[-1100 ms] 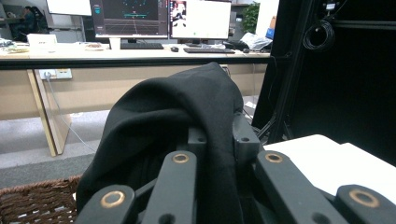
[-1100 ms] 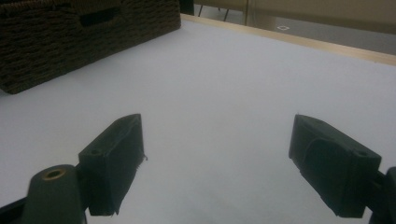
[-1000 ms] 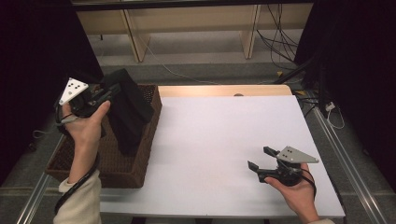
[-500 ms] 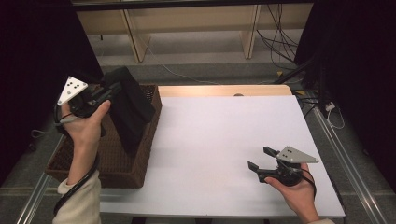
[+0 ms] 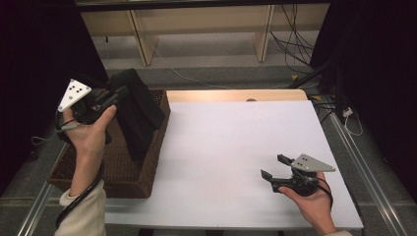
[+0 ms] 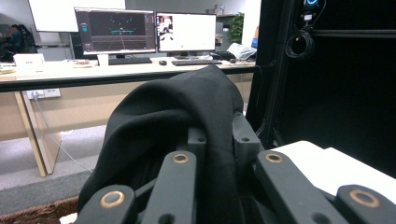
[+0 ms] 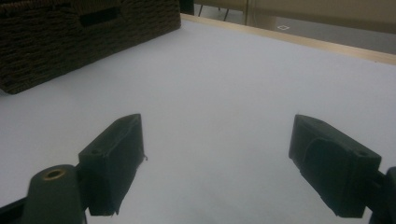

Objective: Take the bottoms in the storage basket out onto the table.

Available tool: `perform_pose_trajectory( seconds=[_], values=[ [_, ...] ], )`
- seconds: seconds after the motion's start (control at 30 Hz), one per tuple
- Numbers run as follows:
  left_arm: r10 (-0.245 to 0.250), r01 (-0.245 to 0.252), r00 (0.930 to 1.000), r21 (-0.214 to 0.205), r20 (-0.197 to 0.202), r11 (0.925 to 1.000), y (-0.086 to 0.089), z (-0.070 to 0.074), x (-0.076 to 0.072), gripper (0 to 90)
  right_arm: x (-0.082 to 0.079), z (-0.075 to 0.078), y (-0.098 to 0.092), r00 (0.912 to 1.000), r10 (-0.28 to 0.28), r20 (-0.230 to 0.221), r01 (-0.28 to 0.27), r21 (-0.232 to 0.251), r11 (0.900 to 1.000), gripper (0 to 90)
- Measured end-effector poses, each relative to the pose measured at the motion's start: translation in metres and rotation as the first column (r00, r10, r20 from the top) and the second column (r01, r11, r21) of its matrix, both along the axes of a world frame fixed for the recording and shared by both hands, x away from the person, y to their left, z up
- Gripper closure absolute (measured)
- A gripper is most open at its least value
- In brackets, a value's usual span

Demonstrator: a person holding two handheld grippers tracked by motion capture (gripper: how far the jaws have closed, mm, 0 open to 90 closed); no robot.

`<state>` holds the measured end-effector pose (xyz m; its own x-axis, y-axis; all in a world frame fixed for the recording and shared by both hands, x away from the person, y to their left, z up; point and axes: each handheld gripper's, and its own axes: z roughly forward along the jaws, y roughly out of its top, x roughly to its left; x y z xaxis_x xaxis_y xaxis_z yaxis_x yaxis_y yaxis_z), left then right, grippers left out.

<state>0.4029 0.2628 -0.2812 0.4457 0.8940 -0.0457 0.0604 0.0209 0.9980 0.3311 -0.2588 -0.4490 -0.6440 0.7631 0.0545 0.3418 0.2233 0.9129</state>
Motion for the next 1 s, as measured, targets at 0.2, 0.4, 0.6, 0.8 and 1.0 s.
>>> perform_pose_trajectory(
  seconds=[0.2,0.4,0.6,0.8,1.0],
  values=[
    [-0.011,0.011,0.9999,-0.003,0.007,0.9999,-0.0022,0.0022,-0.0018,81.4,-0.0001,0.0002,-0.0001,1.0,-0.001,0.001,0.001,0.0,1.0,18.8],
    [-0.025,0.025,0.9996,0.0,0.015,0.9997,-0.004,0.0048,-0.004,81.4,0.0003,-0.0003,0.0002,1.0,0.001,0.003,-0.001,0.006,1.0,18.9],
    [-0.034,0.034,0.9993,0.007,0.018,0.9994,-0.0065,0.0056,-0.0048,81.4,0.0003,-0.0002,0.0002,1.0,0.0,0.004,0.0,0.006,1.0,19.0],
    [-0.045,0.045,0.9986,0.012,0.027,0.9989,-0.009,0.007,-0.0062,81.3,0.0004,-0.0003,0.0001,1.0,-0.001,0.003,0.001,0.008,1.0,19.0],
    [-0.05,0.05,0.9983,0.009,0.029,0.9987,-0.0099,0.0081,-0.0074,81.3,0.0001,0.0,-0.0003,1.0,-0.003,0.001,0.003,0.003,1.0,19.0]
  ],
)
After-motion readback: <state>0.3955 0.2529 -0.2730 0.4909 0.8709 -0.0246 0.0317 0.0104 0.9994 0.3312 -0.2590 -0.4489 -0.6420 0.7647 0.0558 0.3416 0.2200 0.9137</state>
